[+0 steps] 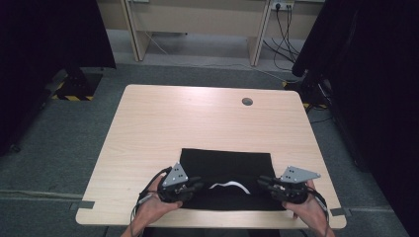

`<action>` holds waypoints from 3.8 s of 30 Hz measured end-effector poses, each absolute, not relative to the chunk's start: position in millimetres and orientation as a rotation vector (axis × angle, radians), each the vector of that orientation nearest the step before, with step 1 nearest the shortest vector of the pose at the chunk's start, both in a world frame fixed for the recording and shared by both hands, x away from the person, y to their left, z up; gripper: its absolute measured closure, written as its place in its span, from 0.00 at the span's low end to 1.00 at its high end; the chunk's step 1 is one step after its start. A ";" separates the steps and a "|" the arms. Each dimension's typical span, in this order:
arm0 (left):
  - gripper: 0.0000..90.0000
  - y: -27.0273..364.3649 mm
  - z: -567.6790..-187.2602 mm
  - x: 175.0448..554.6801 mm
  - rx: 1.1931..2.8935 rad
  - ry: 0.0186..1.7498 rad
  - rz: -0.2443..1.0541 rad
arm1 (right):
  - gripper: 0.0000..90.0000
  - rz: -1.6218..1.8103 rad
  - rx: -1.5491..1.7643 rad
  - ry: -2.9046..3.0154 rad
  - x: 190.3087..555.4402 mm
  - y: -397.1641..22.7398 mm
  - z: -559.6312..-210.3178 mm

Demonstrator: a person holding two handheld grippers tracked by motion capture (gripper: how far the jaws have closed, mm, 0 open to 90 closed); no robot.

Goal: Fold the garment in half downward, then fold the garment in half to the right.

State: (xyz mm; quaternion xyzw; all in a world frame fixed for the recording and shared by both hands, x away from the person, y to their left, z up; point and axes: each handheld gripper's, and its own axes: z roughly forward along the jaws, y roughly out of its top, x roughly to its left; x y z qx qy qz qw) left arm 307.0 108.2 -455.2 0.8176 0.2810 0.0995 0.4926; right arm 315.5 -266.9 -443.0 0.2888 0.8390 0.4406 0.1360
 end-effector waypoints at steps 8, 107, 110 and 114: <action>0.42 108.5 -438.3 312.1 1.862 0.768 0.247 | 0.61 1.328 0.945 2.344 311.1 -272.8 -434.5; 0.06 86.4 -484.0 292.2 2.173 0.837 0.337 | 0.31 1.064 1.050 2.407 337.2 -312.0 -476.9; 0.19 85.8 -482.2 292.9 2.164 0.814 0.336 | 0.31 1.064 1.051 2.404 336.9 -311.9 -477.0; 0.48 84.7 -480.4 292.3 2.157 0.766 0.305 | 0.31 1.064 1.051 2.406 337.0 -312.0 -476.9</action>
